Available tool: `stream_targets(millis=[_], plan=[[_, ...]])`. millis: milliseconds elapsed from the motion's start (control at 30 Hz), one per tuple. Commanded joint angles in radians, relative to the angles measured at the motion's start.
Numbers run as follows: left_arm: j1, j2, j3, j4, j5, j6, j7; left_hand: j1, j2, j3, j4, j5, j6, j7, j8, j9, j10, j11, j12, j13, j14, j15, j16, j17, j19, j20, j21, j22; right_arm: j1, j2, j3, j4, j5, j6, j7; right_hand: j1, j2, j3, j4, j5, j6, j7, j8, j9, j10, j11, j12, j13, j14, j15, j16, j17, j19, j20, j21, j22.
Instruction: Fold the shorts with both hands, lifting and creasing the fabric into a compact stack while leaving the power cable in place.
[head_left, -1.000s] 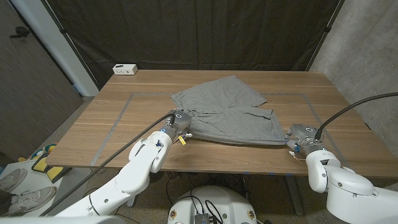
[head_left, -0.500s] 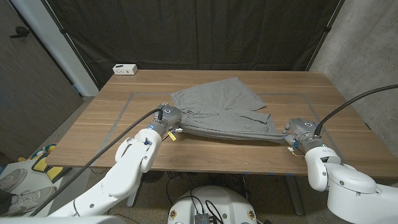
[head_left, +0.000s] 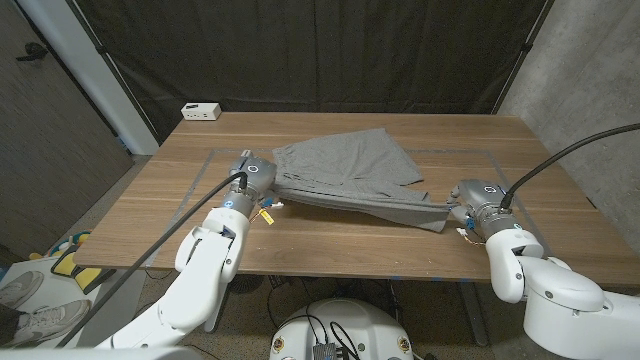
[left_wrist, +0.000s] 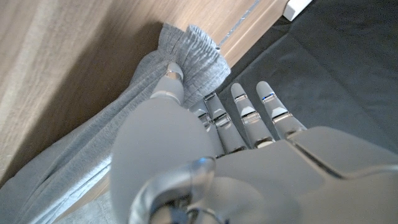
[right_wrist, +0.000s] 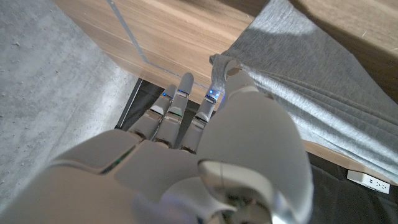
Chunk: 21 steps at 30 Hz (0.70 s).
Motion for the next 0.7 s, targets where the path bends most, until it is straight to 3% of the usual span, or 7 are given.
stream_targets(millis=[33,200,267,333,400,467,700], plan=[[0.031,-0.064,-0.047,0.031,0.087,0.015,0.096,0.014,0.002,0.009,0.001,0.005,0.044,0.019,0.003,0.009,0.005,0.0,-0.002,0.005,0.007,-0.153,0.001,0.003,0.017,0.001,0.013,0.003,-0.001,0.012,-0.019,0.024,-0.108,0.053,-0.036,0.014,0.001,-0.005,0.003,0.004,0.012,0.005,-0.004,0.005,0.009,-0.003,0.0,0.005,0.01,-0.181,0.005,0.004,0.001,-0.028,0.006,0.003],[0.033,-0.08,-0.063,0.046,0.054,0.017,0.172,0.015,0.0,0.008,0.0,0.004,0.051,0.015,0.005,0.009,0.011,0.0,-0.001,0.005,0.014,-0.153,0.004,0.004,0.023,0.002,0.019,0.004,-0.021,0.031,0.008,0.063,-0.143,0.108,-0.047,0.016,0.002,-0.006,0.004,0.004,0.012,0.006,-0.007,0.005,0.011,-0.003,0.0,0.007,0.011,-0.181,0.005,0.006,0.002,-0.027,0.007,0.003],[0.034,-0.08,-0.068,0.051,0.037,0.016,0.206,0.018,0.001,0.008,0.0,0.004,0.054,0.015,0.005,0.009,0.02,0.001,0.002,0.006,0.018,-0.156,0.007,0.006,0.03,0.001,0.024,0.004,0.015,0.054,-0.057,0.092,-0.252,0.097,-0.024,0.016,0.002,-0.006,0.004,0.004,0.011,0.007,-0.008,0.005,0.011,-0.003,0.0,0.007,0.011,-0.18,0.004,0.006,0.002,-0.029,0.007,0.003],[0.034,-0.082,-0.073,0.054,0.023,0.019,0.231,0.02,0.0,0.007,-0.001,0.004,0.058,0.015,0.006,0.008,0.027,0.0,0.003,0.006,0.022,-0.157,0.01,0.006,0.036,-0.001,0.029,0.005,-0.016,0.06,-0.004,0.099,-0.221,0.128,-0.034,0.018,0.004,-0.005,0.004,0.005,0.01,0.006,-0.009,0.006,0.012,-0.003,0.0,0.007,0.011,-0.181,0.003,0.006,0.003,-0.029,0.008,0.003],[0.036,-0.081,-0.08,0.052,-0.001,0.017,0.251,0.022,-0.001,0.006,-0.002,0.003,0.064,0.019,0.007,0.008,0.031,-0.001,0.004,0.006,0.026,-0.158,0.012,0.007,0.037,-0.001,0.031,0.005,-0.001,0.072,-0.026,0.118,-0.278,0.13,-0.012,0.019,0.005,-0.005,0.003,0.005,0.01,0.008,-0.01,0.006,0.014,-0.003,0.0,0.008,0.012,-0.182,0.003,0.007,0.004,-0.031,0.008,0.003],[0.037,-0.08,-0.083,0.052,-0.014,0.018,0.272,0.024,-0.003,0.004,-0.003,0.003,0.066,0.025,0.008,0.008,0.033,-0.001,0.004,0.006,0.027,-0.159,0.013,0.008,0.039,-0.001,0.033,0.005,-0.024,0.081,0.011,0.127,-0.264,0.154,-0.021,0.021,0.005,-0.006,0.003,0.006,0.009,0.007,-0.012,0.006,0.014,-0.003,0.0,0.009,0.014,-0.183,0.004,0.008,0.003,-0.032,0.008,0.003],[0.025,-0.086,-0.085,0.05,-0.031,0.027,0.283,0.03,-0.01,-0.004,-0.004,0.003,0.077,0.035,0.007,0.006,0.035,0.0,0.001,0.006,0.032,-0.159,0.018,0.011,0.041,0.0,0.041,0.006,-0.029,0.114,0.04,0.173,-0.321,0.201,0.026,0.027,0.004,-0.007,0.001,0.007,0.007,0.008,-0.016,0.007,0.017,-0.003,0.0,0.01,0.014,-0.183,0.0,0.009,0.001,-0.033,0.008,0.003]])
